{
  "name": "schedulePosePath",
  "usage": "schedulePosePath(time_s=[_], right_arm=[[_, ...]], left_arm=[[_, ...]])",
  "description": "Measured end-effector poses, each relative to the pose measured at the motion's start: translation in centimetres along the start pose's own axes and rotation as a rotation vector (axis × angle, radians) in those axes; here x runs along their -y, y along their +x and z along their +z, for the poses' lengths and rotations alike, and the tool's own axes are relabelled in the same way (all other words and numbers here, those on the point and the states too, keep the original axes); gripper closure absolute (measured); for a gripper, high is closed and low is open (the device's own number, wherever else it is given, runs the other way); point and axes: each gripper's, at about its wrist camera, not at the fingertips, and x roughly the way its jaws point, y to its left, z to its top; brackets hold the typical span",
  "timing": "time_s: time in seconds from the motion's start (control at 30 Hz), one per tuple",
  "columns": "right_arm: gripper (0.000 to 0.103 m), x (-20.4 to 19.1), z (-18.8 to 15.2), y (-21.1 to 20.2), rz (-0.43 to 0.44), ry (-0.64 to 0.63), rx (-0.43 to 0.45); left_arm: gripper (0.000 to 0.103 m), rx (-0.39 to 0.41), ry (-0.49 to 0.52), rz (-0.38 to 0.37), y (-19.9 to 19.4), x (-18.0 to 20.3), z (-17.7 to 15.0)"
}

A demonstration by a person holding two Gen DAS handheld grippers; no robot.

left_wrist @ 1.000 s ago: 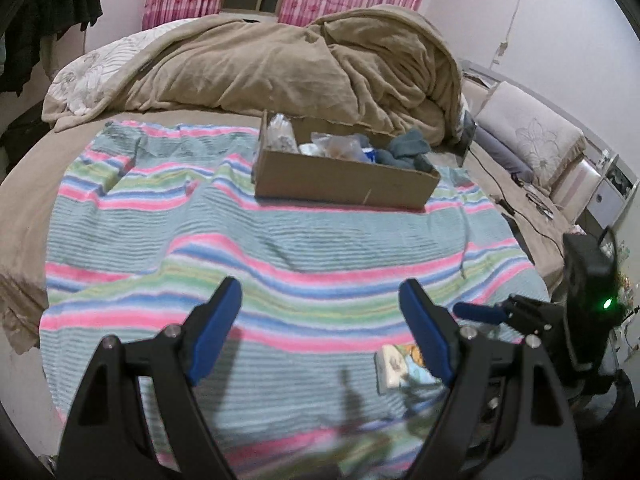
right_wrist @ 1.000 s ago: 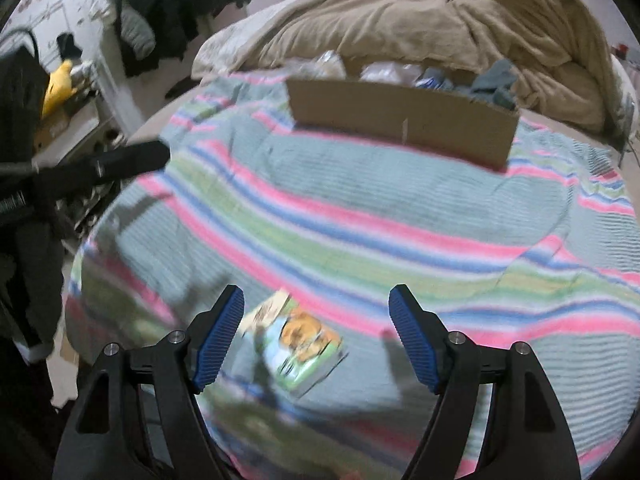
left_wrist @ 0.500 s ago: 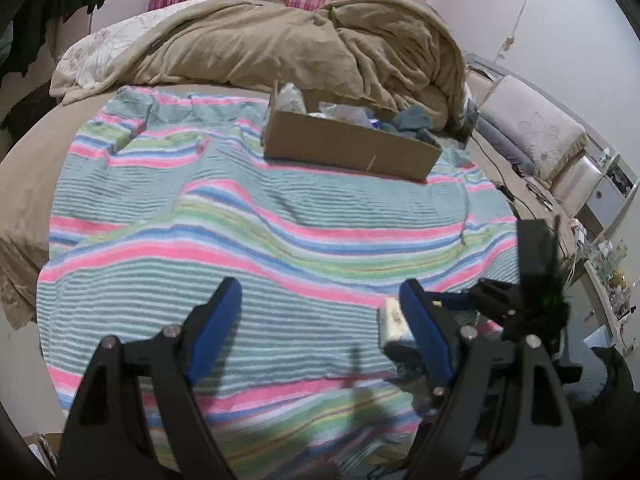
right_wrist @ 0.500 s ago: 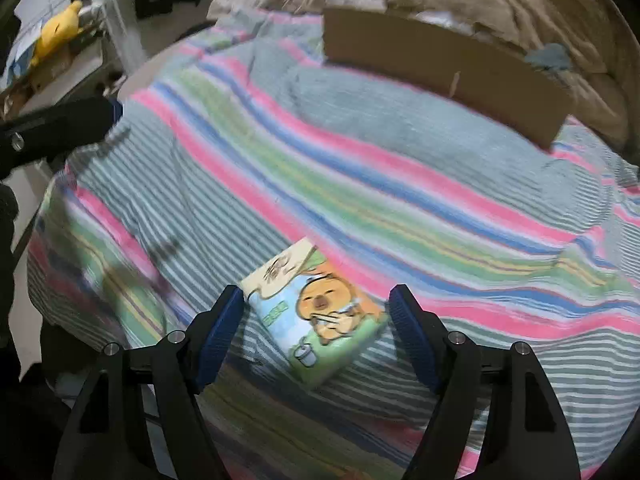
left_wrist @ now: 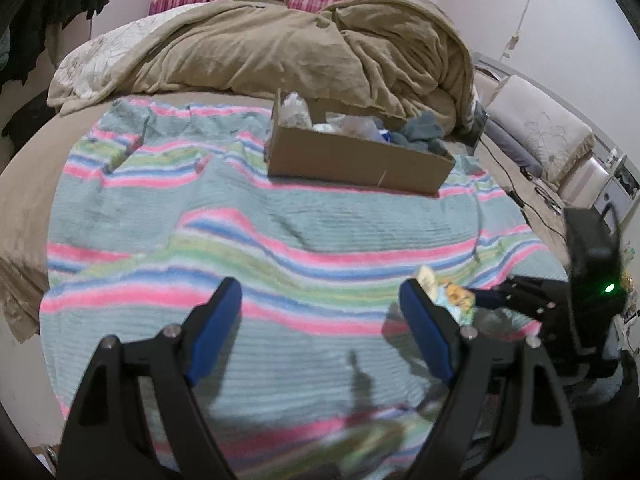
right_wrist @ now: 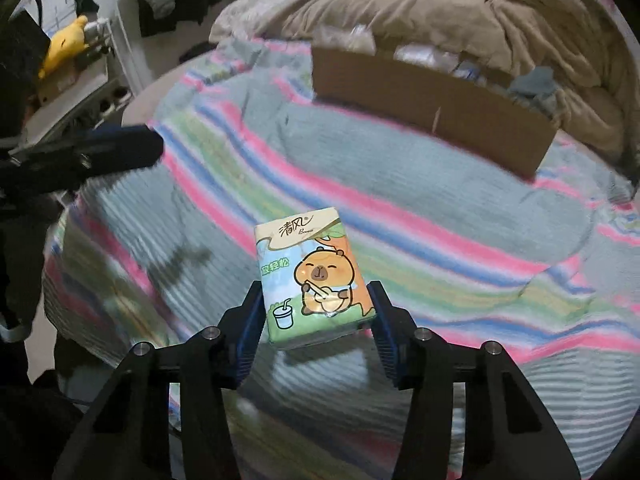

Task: Organize objects
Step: 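Carry the capybara tissue pack into the box and open the right tool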

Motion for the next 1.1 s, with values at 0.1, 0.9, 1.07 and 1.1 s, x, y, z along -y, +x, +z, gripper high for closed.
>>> schedulePosePath(time_s=[0.1, 0.9, 1.07, 1.1], right_arm=[[0.05, 0.9, 1.3, -1.4, -0.017, 0.005, 0.045], [0.05, 11.4, 15.5, -0.5, -0.214, 0.098, 0.189], [0.05, 13.4, 16.8, 1.3, -0.222, 0.166, 0.185], [0.05, 13.8, 16.8, 1.7, -0.22, 0.187, 0.183]], left_arm=[[0.02, 0.005, 0.014, -0.008, 0.5, 0.5, 1.0], [0.02, 0.063, 0.078, 0.01, 6.4, 1.5, 13.3], [0.02, 0.062, 0.0, 0.055, 9.1, -0.5, 15.2], [0.02, 0.053, -0.004, 0.055, 9.8, -0.7, 15.5]])
